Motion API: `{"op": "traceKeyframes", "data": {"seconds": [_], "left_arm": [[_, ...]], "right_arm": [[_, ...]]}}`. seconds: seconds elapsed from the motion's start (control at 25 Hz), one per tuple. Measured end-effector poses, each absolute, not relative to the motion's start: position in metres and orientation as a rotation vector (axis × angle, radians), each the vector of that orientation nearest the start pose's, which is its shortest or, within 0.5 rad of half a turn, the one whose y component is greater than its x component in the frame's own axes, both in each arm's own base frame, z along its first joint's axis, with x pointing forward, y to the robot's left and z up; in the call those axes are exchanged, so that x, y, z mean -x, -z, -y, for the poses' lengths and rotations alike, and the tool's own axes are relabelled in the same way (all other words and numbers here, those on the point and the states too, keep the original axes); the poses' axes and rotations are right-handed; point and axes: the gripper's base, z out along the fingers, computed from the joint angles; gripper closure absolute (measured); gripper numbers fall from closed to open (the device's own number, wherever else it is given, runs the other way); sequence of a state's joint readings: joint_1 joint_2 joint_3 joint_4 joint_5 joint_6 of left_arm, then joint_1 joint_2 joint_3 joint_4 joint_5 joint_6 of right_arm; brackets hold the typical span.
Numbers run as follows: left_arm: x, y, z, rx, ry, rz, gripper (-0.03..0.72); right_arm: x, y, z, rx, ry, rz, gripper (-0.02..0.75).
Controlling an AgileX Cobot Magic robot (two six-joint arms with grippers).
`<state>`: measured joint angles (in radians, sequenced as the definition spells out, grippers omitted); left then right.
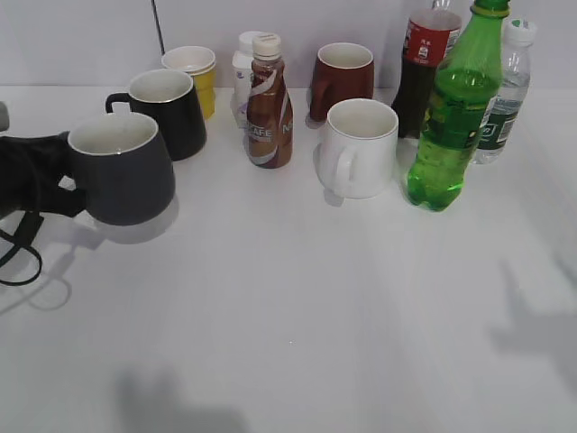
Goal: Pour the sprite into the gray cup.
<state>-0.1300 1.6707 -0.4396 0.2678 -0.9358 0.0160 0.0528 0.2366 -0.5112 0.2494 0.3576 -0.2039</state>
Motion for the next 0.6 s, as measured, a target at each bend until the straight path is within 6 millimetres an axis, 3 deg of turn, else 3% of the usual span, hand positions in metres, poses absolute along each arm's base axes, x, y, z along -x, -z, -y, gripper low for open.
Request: {"op": "traceKeyframes", "data": {"seconds": [0.16,0.28,0.48,0.6], "left_arm": [[-0.270,-0.169,0.056,-0.450,0.153,-1.727,0.634],[-0.268,-0.175,0.056,-0.457,0.152,-1.707,0.634],[-0.265,-0.183,0.055,-0.465,0.134,-1.715,0.634],[-0.263,-0.186,0.054,-0.469,0.126,-1.724,0.634]], "right_arm": [[-0.095,-0.350,-0.006,0.014,-0.092,-1.460,0.287],[-0.128,-0.347,-0.004,-0.028,-0.065,-1.451,0.287],[-0.183,-0.314,-0.003,-0.152,-0.121,-1.551,0.287],[-0.200,-0.289,-0.015,-0.160,-0.209,-1.589,0.287]]}}
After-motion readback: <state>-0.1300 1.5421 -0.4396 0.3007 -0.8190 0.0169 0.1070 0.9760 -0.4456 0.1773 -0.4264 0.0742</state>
